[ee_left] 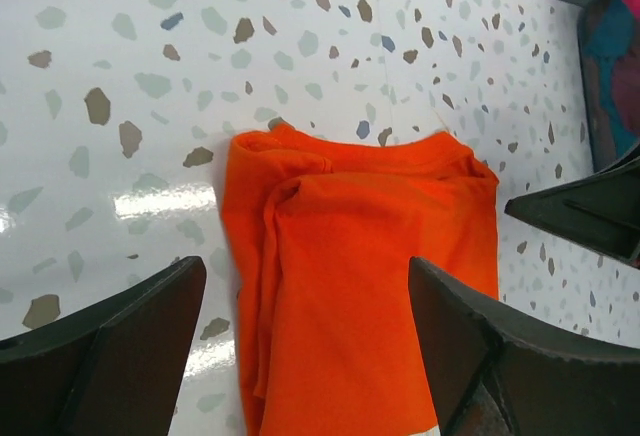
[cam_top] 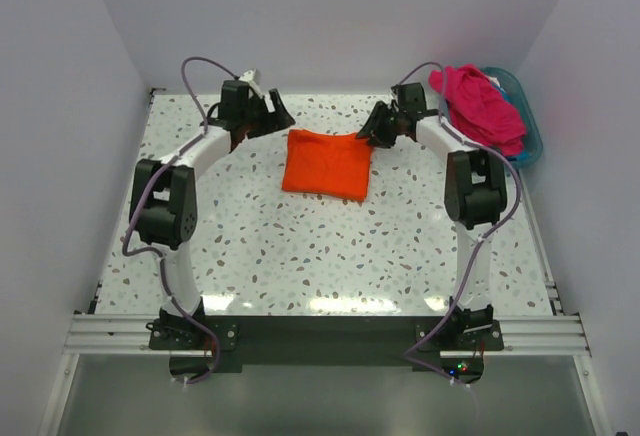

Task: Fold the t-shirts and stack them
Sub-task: Fold the tshirt, then neatly place the folded tshirt to the corner

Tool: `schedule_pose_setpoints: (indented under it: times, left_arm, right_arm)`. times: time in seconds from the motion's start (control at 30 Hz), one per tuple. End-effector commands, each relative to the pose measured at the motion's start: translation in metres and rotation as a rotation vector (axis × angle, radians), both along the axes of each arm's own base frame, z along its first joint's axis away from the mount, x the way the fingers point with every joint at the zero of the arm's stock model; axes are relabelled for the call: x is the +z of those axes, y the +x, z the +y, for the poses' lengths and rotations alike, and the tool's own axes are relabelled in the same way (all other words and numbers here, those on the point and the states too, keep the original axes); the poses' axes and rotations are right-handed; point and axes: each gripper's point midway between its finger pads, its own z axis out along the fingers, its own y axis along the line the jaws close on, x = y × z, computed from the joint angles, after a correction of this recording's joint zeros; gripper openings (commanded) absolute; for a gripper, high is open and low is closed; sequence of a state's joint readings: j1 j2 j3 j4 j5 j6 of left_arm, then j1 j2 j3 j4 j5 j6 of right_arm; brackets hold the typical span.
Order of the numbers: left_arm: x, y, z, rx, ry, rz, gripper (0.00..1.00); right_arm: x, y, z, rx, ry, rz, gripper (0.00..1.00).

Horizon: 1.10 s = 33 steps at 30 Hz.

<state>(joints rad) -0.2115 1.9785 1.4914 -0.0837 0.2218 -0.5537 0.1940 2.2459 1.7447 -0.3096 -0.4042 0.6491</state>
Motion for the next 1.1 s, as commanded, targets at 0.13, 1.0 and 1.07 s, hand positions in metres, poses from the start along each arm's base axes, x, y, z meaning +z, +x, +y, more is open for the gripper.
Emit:
schedule_pose_setpoints:
  times: [0.13, 1.0, 1.07]
  left_arm:
    - [-0.047, -0.017, -0.018, -0.215, 0.020, 0.110, 0.79]
    - [-0.096, -0.042, -0.035, -0.110, -0.175, 0.292, 0.00]
    - [-0.079, -0.046, -0.014, 0.003, -0.229, 0.272, 0.00]
  right_arm:
    - [0.113, -0.010, 0.002, 0.013, -0.076, -0.218, 0.47]
    - [0.159, -0.097, 0.020, 0.104, -0.079, -0.312, 0.46]
    - [0.157, -0.103, 0.022, 0.115, -0.080, -0.309, 0.46]
